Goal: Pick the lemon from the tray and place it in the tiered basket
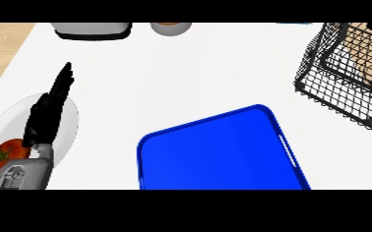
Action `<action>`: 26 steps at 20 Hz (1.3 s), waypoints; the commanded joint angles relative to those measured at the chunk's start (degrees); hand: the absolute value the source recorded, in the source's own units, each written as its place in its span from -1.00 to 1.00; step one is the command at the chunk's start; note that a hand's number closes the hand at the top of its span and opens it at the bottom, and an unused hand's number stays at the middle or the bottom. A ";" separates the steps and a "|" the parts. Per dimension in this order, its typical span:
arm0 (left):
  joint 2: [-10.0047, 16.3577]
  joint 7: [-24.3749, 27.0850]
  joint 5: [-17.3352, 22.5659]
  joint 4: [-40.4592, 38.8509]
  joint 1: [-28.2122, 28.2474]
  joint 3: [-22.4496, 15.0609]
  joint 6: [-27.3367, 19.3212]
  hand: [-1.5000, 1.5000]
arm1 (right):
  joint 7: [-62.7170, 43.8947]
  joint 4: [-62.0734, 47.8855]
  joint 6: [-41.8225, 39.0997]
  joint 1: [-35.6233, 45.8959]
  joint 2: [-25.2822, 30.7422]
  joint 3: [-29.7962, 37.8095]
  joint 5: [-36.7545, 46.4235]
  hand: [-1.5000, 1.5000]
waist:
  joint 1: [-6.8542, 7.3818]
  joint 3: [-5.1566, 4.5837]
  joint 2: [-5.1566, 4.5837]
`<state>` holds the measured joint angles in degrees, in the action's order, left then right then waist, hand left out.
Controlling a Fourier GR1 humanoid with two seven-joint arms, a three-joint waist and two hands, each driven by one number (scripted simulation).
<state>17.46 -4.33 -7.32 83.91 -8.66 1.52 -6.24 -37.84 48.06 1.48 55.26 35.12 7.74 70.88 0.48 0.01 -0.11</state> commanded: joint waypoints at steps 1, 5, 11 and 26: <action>-0.44 -4.27 -1.53 2.81 -1.05 -0.47 -0.61 0.00 | 3.44 2.47 -1.85 -3.09 -0.27 1.61 -3.40 1.00 | -0.40 0.01 0.20; -0.83 -2.38 -0.96 3.34 1.27 -0.41 0.60 0.00 | 8.50 -1.45 2.57 -4.71 -0.58 5.55 -7.63 1.00 | -0.23 0.01 0.11; -1.06 -2.81 -0.81 2.78 0.43 0.18 0.67 0.00 | 5.19 -7.04 5.44 -5.03 -4.62 13.61 -14.87 1.00 | -0.03 0.08 0.06; -1.49 -0.80 -1.57 1.44 1.39 2.06 1.73 0.00 | 11.67 7.39 15.36 -12.68 -3.10 17.97 -22.51 -1.00 | -0.66 -0.02 0.30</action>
<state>15.91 -4.85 -9.14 84.68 -8.21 3.05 -4.99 -25.85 49.95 14.28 44.72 32.39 24.83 49.95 -0.01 0.00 0.07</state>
